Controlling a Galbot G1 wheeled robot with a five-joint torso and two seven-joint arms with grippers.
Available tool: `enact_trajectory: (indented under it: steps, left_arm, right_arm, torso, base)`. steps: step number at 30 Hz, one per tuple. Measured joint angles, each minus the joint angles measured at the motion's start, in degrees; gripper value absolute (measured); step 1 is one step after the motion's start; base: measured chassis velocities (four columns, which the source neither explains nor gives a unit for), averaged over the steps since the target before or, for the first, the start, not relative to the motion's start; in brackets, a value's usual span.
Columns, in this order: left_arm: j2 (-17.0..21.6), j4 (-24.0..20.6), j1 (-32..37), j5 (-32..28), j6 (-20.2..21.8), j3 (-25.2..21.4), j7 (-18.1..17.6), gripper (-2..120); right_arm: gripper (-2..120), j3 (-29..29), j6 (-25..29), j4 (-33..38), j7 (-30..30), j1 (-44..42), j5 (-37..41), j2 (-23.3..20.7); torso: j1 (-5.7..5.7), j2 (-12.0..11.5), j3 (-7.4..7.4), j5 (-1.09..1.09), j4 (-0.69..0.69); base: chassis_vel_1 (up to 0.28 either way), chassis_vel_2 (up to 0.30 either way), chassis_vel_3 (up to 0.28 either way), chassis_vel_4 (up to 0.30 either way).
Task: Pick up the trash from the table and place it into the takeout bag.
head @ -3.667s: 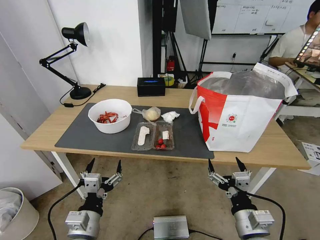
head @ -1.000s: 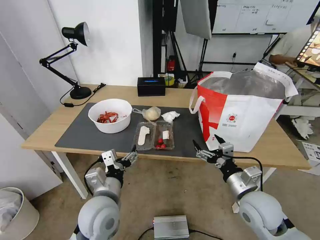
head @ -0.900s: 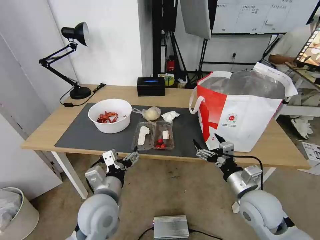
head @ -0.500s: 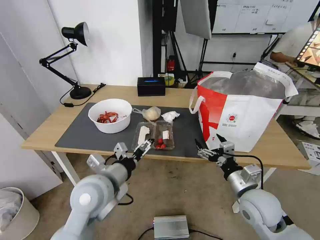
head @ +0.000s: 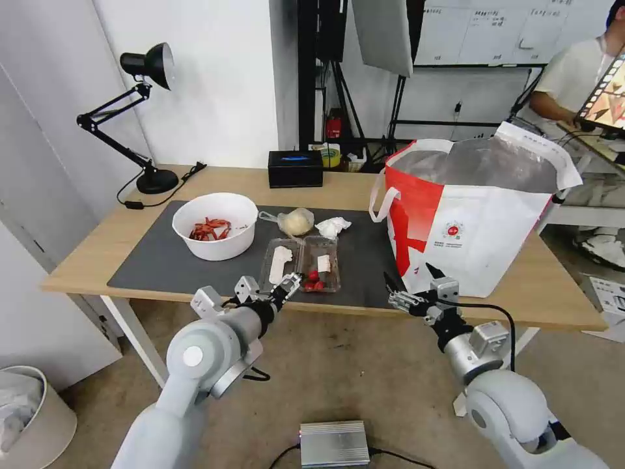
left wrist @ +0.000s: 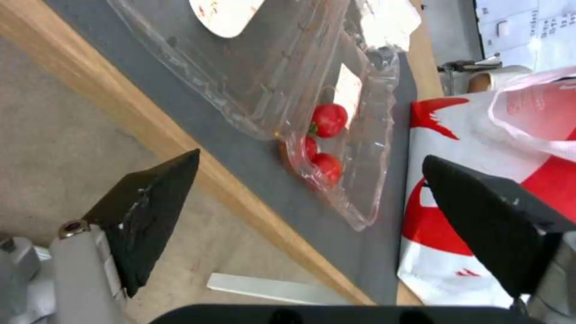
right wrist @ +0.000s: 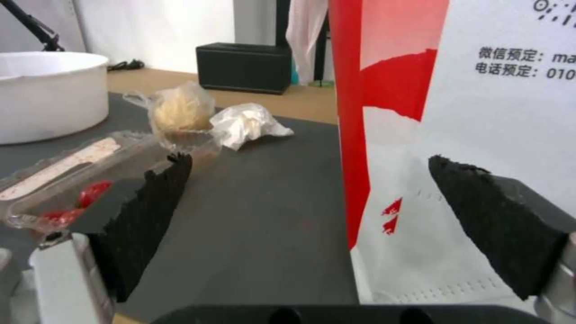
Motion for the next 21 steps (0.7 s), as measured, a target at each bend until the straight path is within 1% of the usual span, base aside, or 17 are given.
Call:
enact_trajectory:
  steps: [9, 11, 21]
  left_arm:
    - [-0.69, 1.79, -1.2, 0.3, -0.81, 0.75, 0.05, 100]
    - [-1.02, 2.45, -1.72, 1.2, -1.26, 1.29, 0.11, 100]
    - [-1.32, 3.31, -2.23, 2.05, -2.05, 1.48, 0.24, 100]
  right_arm:
    - [100, 0.08, 0.09, -0.47, 0.15, 0.01, -0.37, 0.33]
    - [100, 0.12, 0.1, -0.47, 0.15, -0.09, -0.67, 0.58]
    - [100, 0.43, 0.32, -0.47, 0.14, -0.57, -1.34, 1.1]
  torso:
    - [0.0, 0.0, 0.0, 0.0, 0.0]
    - [0.0, 0.0, 0.0, 0.0, 0.0]
    - [0.0, 0.0, 0.0, 0.0, 0.0]
  base:
    - [0.0, 0.0, 0.0, 0.0]
    - [0.0, 0.0, 0.0, 0.0]
    - [0.0, 0.0, 0.0, 0.0]
